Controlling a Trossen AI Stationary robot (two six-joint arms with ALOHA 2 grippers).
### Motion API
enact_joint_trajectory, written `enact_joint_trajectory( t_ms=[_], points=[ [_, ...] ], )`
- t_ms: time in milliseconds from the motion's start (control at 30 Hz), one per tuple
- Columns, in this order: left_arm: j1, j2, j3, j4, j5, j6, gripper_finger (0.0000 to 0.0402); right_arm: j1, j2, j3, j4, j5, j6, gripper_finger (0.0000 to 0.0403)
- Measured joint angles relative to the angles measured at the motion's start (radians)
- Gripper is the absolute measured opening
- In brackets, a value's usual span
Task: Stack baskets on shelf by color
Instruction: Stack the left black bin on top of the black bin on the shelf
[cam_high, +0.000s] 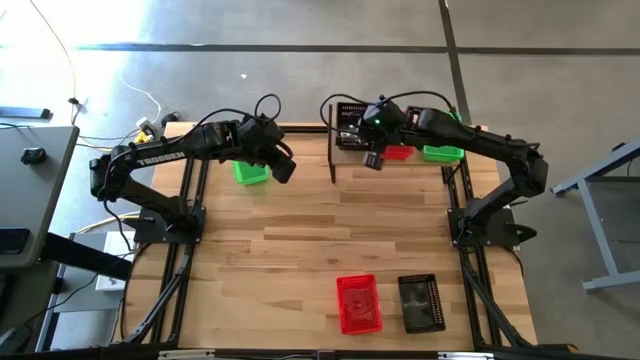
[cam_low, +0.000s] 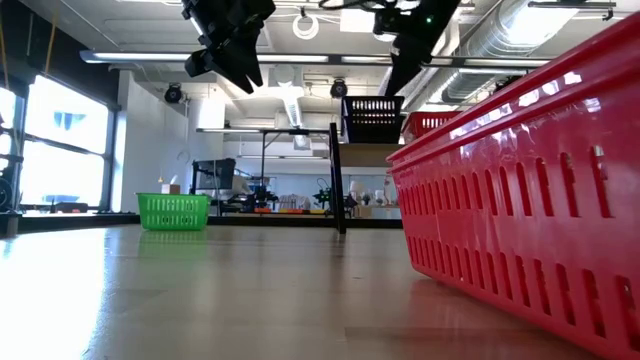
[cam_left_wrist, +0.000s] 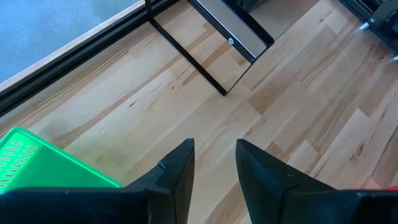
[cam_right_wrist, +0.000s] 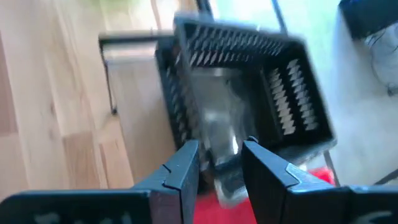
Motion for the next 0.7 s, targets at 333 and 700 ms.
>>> enact_joint_trajectory(
  t_ms=[333,700],
  points=[
    [0.000,0.000,0.000,0.000,0.000,0.000,0.0107,0.017,-0.003,0.051,-0.020,0.027,0.000,0.0106],
    [0.000,0.000,0.000,0.001,0.000,0.000,0.0107,-0.009,-0.003,0.041,0.038,0.023,0.041,0.0106]
  ],
)
